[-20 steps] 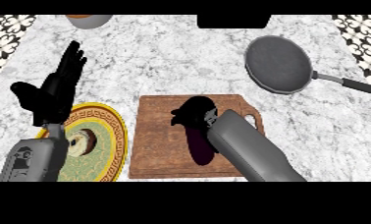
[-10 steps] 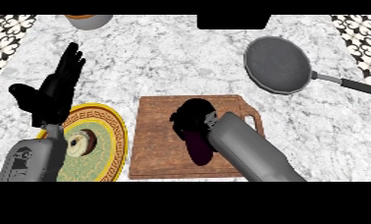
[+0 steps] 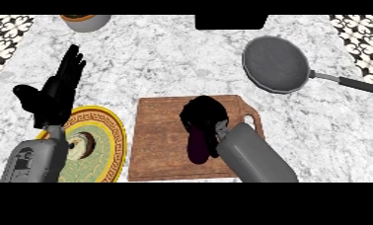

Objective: Pick the eggplant from the cutting board and place it in the pan

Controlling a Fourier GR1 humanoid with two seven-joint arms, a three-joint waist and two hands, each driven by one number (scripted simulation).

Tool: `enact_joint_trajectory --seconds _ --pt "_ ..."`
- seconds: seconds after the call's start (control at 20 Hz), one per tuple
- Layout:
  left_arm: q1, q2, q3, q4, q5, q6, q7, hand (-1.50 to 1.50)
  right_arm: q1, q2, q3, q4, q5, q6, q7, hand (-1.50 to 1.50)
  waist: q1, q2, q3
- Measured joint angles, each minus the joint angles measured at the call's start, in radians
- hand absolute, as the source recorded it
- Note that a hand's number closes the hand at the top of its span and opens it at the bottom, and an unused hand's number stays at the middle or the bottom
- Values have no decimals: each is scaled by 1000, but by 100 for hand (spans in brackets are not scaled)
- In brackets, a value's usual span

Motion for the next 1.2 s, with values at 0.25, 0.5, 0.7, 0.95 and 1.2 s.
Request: enact_joint_trajectory --seconds 0.25,0.5,0.7,0.95,1.2 --pt "5 4 4 -9 5 -3 11 0 54 0 -24 -166 7 -229 277 150 -7 -4 -1" --pt "4 3 1 -16 4 -4 18 0 79 0 52 -376 29 -401 529 150 1 1 -2" --pt "-10 6 3 -21 3 -3 30 0 89 0 84 -510 81 -464 685 150 4 7 -2" --pt "9 -4 -9 -36 -6 -2 19 0 65 -9 3 -568 59 -545 734 150 12 12 -3" --pt "12 -5 -8 -38 -6 -6 12 0 68 -45 -181 -580 -60 -620 639 150 13 16 -2"
